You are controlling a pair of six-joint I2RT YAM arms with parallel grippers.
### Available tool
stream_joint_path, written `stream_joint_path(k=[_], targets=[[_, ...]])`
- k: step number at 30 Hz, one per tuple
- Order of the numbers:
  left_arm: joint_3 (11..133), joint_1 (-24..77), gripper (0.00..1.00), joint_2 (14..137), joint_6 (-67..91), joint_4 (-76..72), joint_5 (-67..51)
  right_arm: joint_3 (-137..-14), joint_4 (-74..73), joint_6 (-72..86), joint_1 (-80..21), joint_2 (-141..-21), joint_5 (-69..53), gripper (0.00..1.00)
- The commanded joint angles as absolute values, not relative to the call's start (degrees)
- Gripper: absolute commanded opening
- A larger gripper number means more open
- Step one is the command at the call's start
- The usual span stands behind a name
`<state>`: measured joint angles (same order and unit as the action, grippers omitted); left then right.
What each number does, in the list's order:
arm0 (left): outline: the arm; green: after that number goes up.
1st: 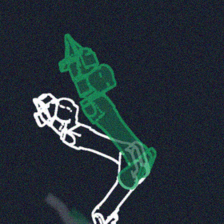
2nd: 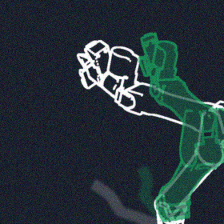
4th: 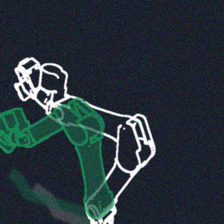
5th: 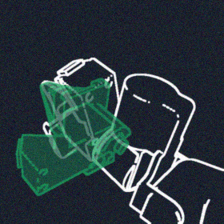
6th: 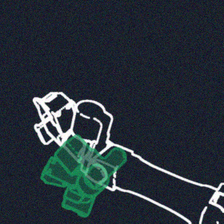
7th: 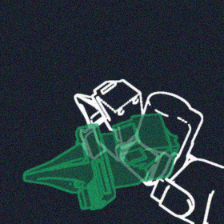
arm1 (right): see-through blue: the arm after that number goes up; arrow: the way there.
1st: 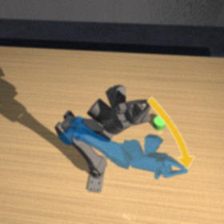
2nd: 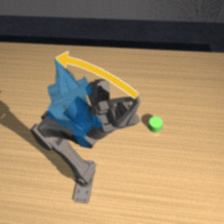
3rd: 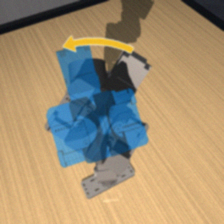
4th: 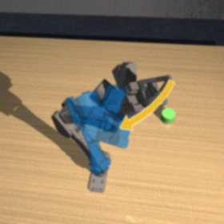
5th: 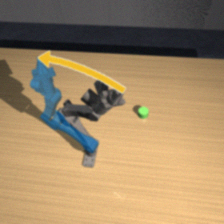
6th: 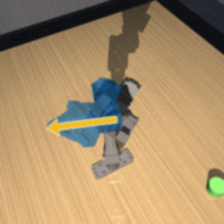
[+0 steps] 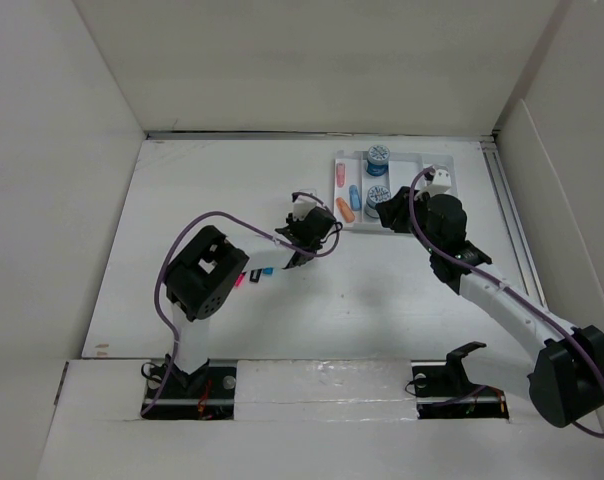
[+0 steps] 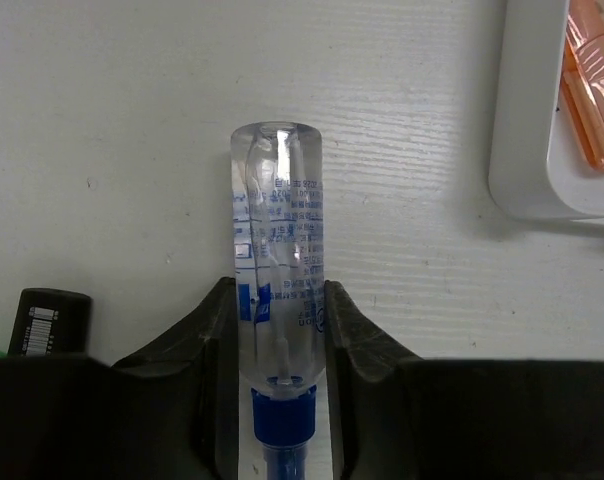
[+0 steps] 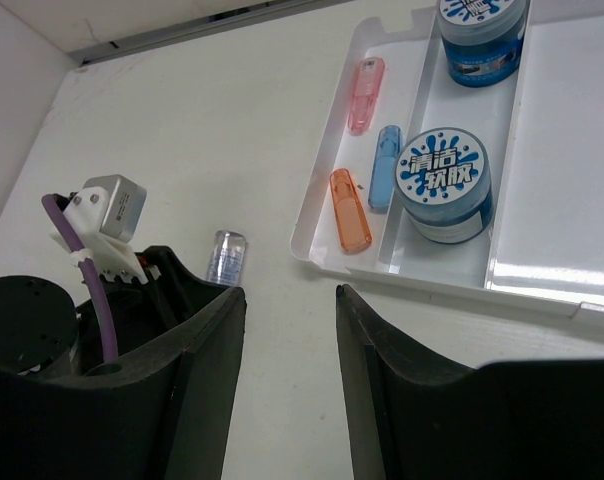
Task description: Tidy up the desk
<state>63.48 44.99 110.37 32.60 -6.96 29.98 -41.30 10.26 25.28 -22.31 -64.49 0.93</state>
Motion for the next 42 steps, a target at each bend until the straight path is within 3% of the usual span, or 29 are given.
stream_joint_path(k=[1,3,14,24,35,38,42], targets=[[63.37,45.18,0.14,108.11,32.87,-3.69,28.04,-42.98,11.78,24.87,-22.32,-63.28,0.44,0.47],[63.72,45.88,0.08,105.74,32.78,-3.69,26.29,-42.89,11.60,24.79,-22.32,-62.75,0.44,0.47],[69.69,47.72,0.09,98.35,34.36,-13.52,7.57,-39.29,11.43,25.93,-22.32,-52.75,7.46,0.47],[90.48,47.72,0.19,117.64,42.43,-25.22,-7.63,-36.12,11.87,26.98,-21.27,-44.03,11.95,0.46],[118.10,47.72,0.22,139.29,51.50,-25.75,-7.65,-35.68,11.78,27.25,-21.27,-42.45,11.51,0.46],[121.03,47.72,0.27,142.91,52.03,-25.58,-5.63,-35.68,12.13,27.33,-21.27,-43.15,10.99,0.46],[122.60,47.72,0.45,145.45,52.56,-26.10,-4.66,-35.77,11.69,27.16,-21.27,-42.89,11.25,0.47]])
